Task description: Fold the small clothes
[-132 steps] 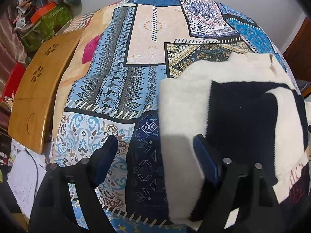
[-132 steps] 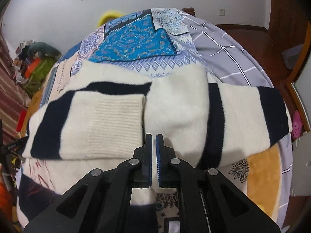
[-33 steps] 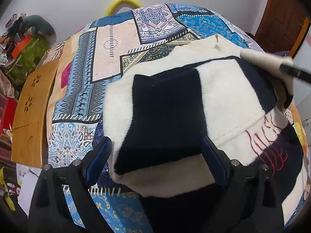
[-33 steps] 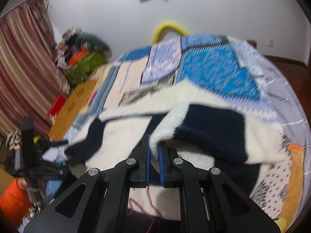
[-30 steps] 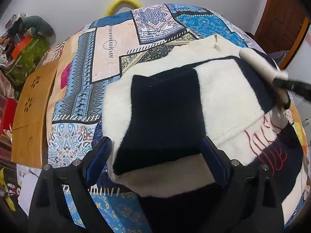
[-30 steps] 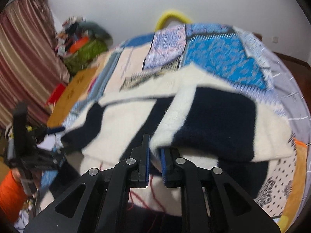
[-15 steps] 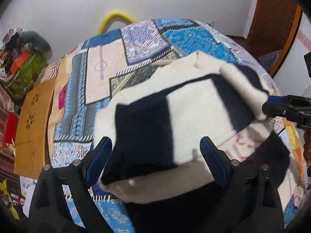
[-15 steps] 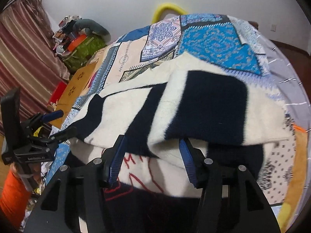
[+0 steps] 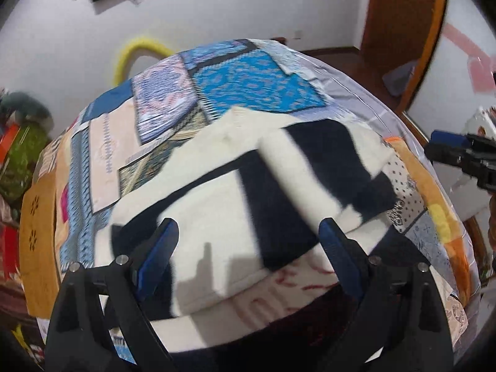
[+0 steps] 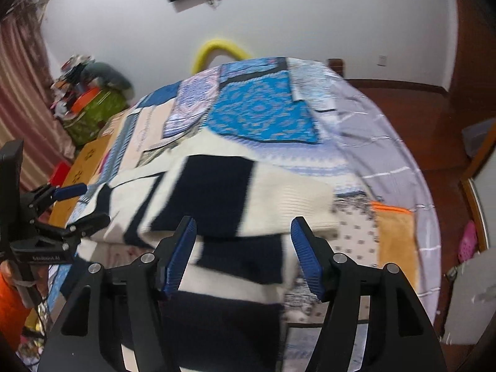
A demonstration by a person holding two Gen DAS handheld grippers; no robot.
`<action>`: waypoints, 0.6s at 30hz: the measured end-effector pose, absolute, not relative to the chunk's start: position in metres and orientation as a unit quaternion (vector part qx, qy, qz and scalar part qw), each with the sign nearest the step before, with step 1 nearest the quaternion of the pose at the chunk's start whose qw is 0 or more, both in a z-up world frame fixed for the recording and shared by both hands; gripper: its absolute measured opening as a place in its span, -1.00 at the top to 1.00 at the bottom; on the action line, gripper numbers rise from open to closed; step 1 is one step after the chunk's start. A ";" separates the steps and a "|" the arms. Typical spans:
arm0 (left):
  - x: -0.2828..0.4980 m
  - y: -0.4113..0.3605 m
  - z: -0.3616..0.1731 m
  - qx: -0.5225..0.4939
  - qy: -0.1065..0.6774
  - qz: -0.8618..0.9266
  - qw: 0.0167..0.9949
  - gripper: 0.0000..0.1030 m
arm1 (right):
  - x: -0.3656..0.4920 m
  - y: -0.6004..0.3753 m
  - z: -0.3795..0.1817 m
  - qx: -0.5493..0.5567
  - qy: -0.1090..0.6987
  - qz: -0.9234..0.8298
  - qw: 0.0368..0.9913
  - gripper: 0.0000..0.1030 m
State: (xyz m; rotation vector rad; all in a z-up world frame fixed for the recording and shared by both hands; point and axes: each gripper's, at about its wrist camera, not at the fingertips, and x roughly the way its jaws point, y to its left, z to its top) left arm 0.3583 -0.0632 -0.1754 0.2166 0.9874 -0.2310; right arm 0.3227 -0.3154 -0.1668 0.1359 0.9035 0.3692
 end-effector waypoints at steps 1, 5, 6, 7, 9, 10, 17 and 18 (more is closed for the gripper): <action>0.361 -0.073 -0.179 0.112 0.474 -0.114 0.866 -0.79 | 0.323 -0.321 -0.168 0.069 0.434 0.173 0.881 -0.16; 0.370 -0.105 -0.196 0.130 0.490 -0.126 0.853 -0.79 | 0.324 -0.340 -0.177 0.080 0.442 0.159 0.879 -0.16; 0.372 -0.110 -0.200 0.133 0.494 -0.127 0.850 -0.79 | 0.325 -0.344 -0.181 0.083 0.445 0.156 0.878 -0.16; 0.375 -0.118 -0.206 0.139 0.497 -0.126 0.847 -0.79 | 0.325 -0.346 -0.185 0.085 0.449 0.155 0.876 -0.16; 0.378 -0.126 -0.217 0.153 0.501 -0.117 0.844 -0.79 | 0.325 -0.350 -0.194 0.086 0.458 0.152 0.872 -0.16; 0.382 -0.131 -0.223 0.160 0.504 -0.111 0.842 -0.79 | 0.326 -0.351 -0.199 0.085 0.462 0.151 0.870 -0.16; 0.403 -0.151 -0.245 0.157 0.520 -0.101 0.834 -0.79 | 0.333 -0.357 -0.232 0.096 0.490 0.147 0.854 -0.16; 0.405 -0.153 -0.246 0.158 0.519 -0.100 0.834 -0.79 | 0.334 -0.358 -0.237 0.098 0.494 0.146 0.851 -0.16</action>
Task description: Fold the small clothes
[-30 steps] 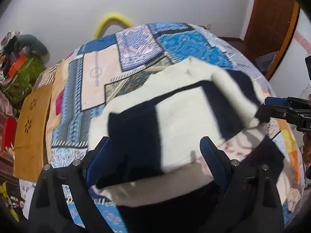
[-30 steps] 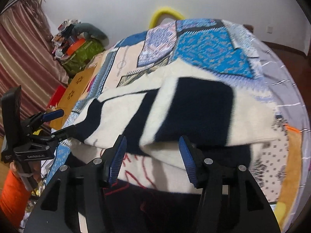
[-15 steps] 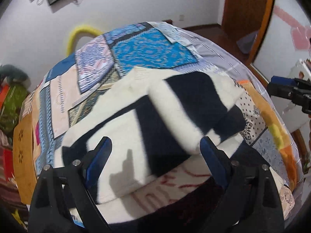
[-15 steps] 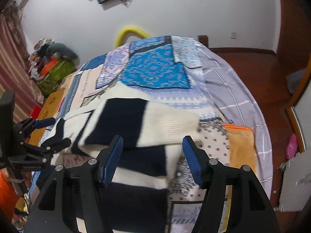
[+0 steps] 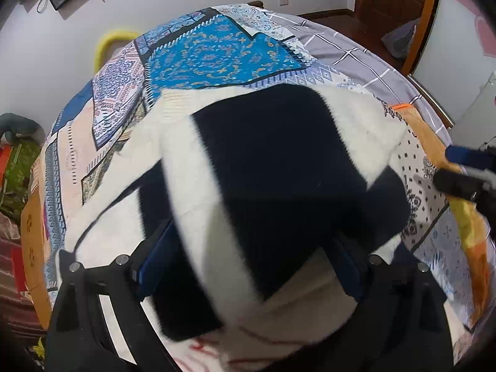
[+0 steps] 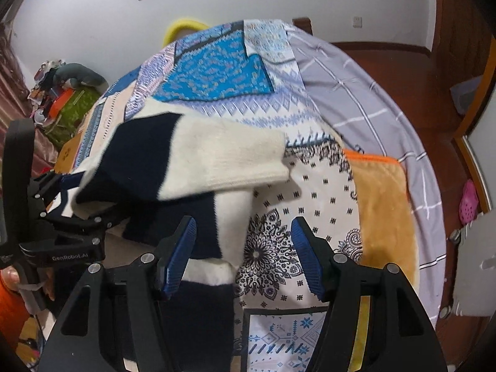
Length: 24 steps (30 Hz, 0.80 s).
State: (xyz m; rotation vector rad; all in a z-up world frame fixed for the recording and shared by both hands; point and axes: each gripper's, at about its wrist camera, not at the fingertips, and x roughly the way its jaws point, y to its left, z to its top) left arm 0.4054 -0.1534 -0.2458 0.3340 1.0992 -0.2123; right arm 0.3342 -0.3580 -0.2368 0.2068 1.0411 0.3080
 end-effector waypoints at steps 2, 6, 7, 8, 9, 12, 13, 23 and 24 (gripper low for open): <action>0.408 -0.160 -0.247 0.162 0.515 -0.097 0.836 -0.79 | 0.335 -0.359 -0.242 0.101 0.499 0.146 0.848 -0.16; 0.415 -0.166 -0.246 0.167 0.505 -0.084 0.842 -0.79 | 0.336 -0.360 -0.252 0.109 0.508 0.146 0.842 -0.16; 0.417 -0.164 -0.245 0.164 0.503 -0.079 0.845 -0.79 | 0.336 -0.361 -0.254 0.110 0.510 0.146 0.841 -0.16; 0.419 -0.160 -0.242 0.157 0.500 -0.073 0.849 -0.77 | 0.335 -0.361 -0.255 0.111 0.511 0.146 0.840 -0.16; 0.421 -0.155 -0.239 0.150 0.496 -0.065 0.853 -0.74 | 0.335 -0.360 -0.256 0.111 0.512 0.146 0.839 -0.16; 0.425 -0.133 -0.227 0.111 0.489 -0.040 0.864 -0.73 | 0.334 -0.360 -0.257 0.112 0.514 0.147 0.838 -0.16; 0.426 -0.124 -0.222 0.100 0.485 -0.032 0.868 -0.73 | 0.335 -0.359 -0.258 0.113 0.515 0.148 0.837 -0.16; 0.407 -0.022 -0.186 0.061 0.444 0.063 0.892 -0.73 | 0.337 -0.343 -0.259 0.103 0.520 0.154 0.834 -0.16; 0.404 -0.012 -0.186 0.054 0.445 0.069 0.891 -0.73 | 0.337 -0.343 -0.258 0.102 0.519 0.154 0.834 -0.16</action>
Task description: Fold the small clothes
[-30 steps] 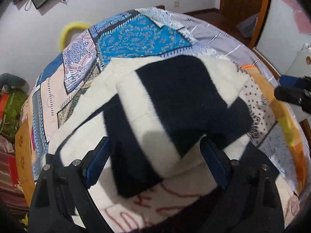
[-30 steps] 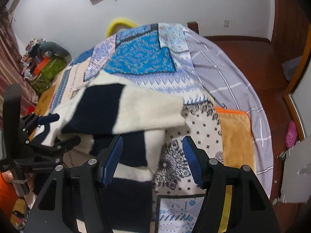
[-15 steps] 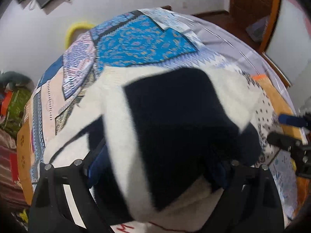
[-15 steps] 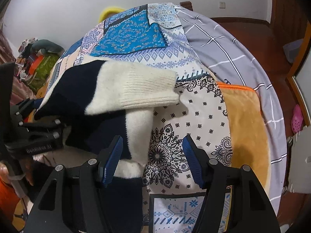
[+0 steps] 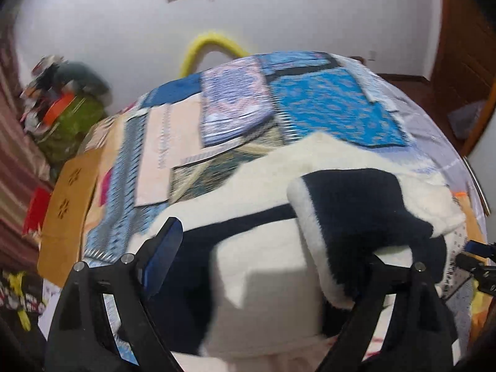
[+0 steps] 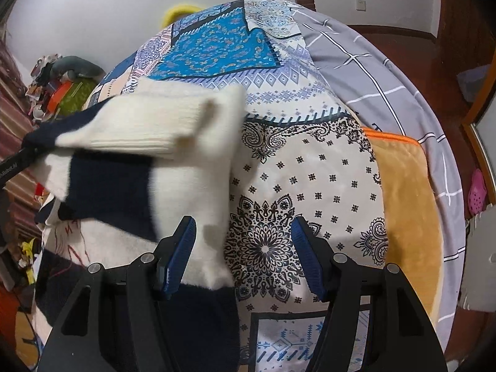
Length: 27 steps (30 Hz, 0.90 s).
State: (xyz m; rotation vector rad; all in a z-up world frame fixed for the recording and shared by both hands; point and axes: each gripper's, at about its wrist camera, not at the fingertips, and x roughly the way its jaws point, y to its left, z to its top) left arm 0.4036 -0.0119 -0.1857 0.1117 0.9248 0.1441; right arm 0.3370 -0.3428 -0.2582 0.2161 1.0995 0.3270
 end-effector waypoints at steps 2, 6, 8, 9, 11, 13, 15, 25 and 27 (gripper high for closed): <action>0.396 0.010 -0.187 0.036 0.451 0.083 0.888 -0.73 | 0.337 -0.341 -0.256 0.101 0.517 0.155 0.835 -0.16; 0.377 0.053 -0.196 -0.003 0.470 0.098 0.877 -0.73 | 0.340 -0.337 -0.254 0.097 0.517 0.155 0.836 -0.16; 0.370 0.063 -0.202 -0.018 0.480 0.097 0.872 -0.73 | 0.340 -0.334 -0.252 0.098 0.516 0.156 0.836 -0.16; 0.366 0.067 -0.207 -0.025 0.487 0.094 0.868 -0.73 | 0.341 -0.333 -0.251 0.099 0.515 0.158 0.837 -0.16; 0.362 0.068 -0.215 -0.023 0.496 0.090 0.863 -0.73 | 0.341 -0.328 -0.246 0.103 0.512 0.166 0.837 -0.16; 0.361 0.063 -0.217 -0.012 0.496 0.088 0.864 -0.73 | 0.340 -0.322 -0.241 0.105 0.505 0.177 0.839 -0.16; 0.361 0.053 -0.217 0.009 0.493 0.085 0.866 -0.73 | 0.339 -0.314 -0.234 0.105 0.494 0.194 0.841 -0.16; 0.377 0.008 -0.204 0.068 0.470 0.053 0.879 -0.73 | 0.350 -0.277 -0.255 0.067 0.516 0.215 0.826 0.16; 0.383 -0.002 -0.205 0.081 0.468 0.050 0.878 -0.73 | 0.351 -0.273 -0.263 0.070 0.522 0.218 0.821 0.18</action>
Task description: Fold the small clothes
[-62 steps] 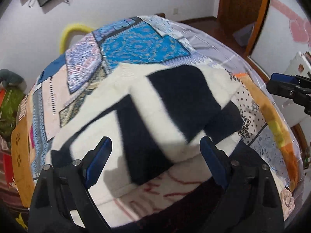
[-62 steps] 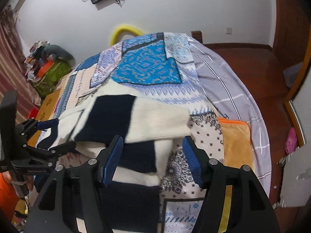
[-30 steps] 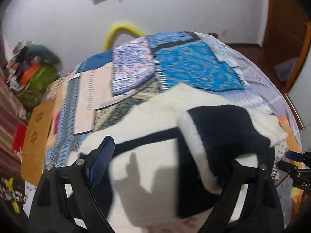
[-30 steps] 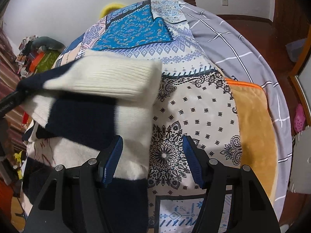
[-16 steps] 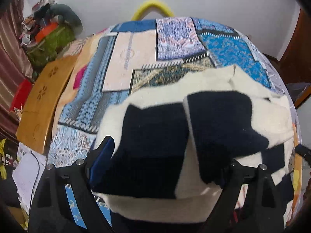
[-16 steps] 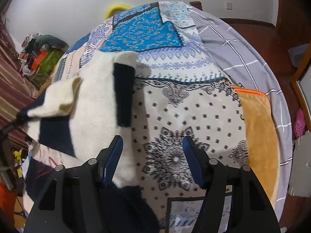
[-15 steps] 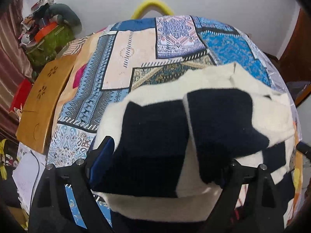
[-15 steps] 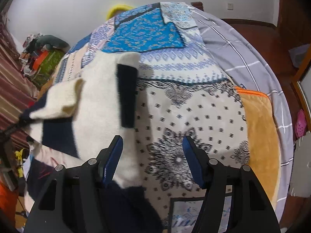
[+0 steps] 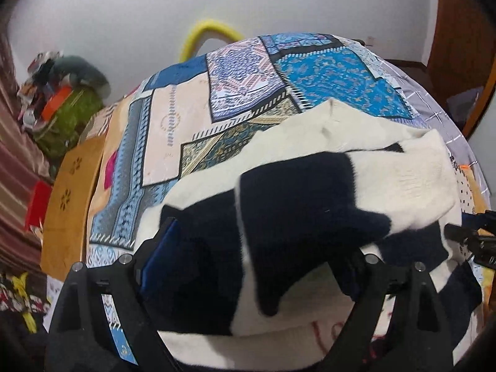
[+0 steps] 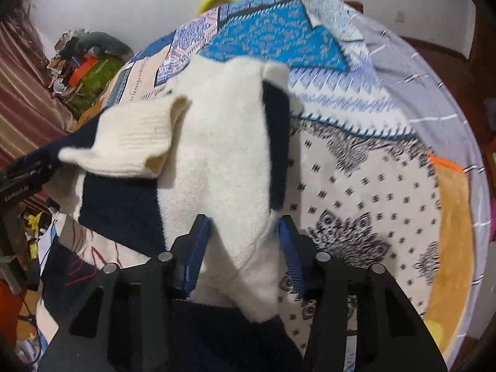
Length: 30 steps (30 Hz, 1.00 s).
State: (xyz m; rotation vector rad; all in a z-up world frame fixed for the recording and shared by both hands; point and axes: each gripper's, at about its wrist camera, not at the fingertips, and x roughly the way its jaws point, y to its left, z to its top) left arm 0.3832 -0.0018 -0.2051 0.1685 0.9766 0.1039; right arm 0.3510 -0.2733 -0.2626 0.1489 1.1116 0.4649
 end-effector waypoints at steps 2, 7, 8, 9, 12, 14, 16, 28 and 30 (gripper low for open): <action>0.388 -0.012 -0.207 0.097 0.466 0.047 0.878 -0.73 | 0.351 -0.270 -0.267 0.063 0.522 0.217 0.822 0.20; 0.397 -0.041 -0.217 0.165 0.443 0.051 0.880 -0.73 | 0.351 -0.266 -0.271 0.051 0.527 0.220 0.819 0.23; 0.398 -0.046 -0.220 0.181 0.435 0.056 0.880 -0.73 | 0.352 -0.266 -0.272 0.050 0.528 0.220 0.818 0.23; 0.399 -0.048 -0.221 0.194 0.427 0.064 0.881 -0.73 | 0.349 -0.266 -0.272 0.050 0.529 0.221 0.818 0.23; 0.404 -0.045 -0.222 0.188 0.430 0.074 0.880 -0.73 | 0.349 -0.267 -0.274 0.051 0.531 0.221 0.816 0.24; 0.408 -0.034 -0.216 0.153 0.436 0.077 0.883 -0.73 | 0.350 -0.266 -0.276 0.051 0.533 0.221 0.815 0.24; 0.410 -0.020 -0.204 0.123 0.431 0.090 0.889 -0.73 | 0.350 -0.266 -0.277 0.051 0.534 0.221 0.814 0.24; 0.399 0.107 -0.153 0.007 0.412 0.184 0.893 -0.73 | 0.352 -0.266 -0.279 0.057 0.540 0.219 0.811 0.24; 0.390 0.132 -0.162 -0.011 0.426 0.194 0.884 -0.73 | 0.352 -0.266 -0.279 0.056 0.540 0.218 0.811 0.24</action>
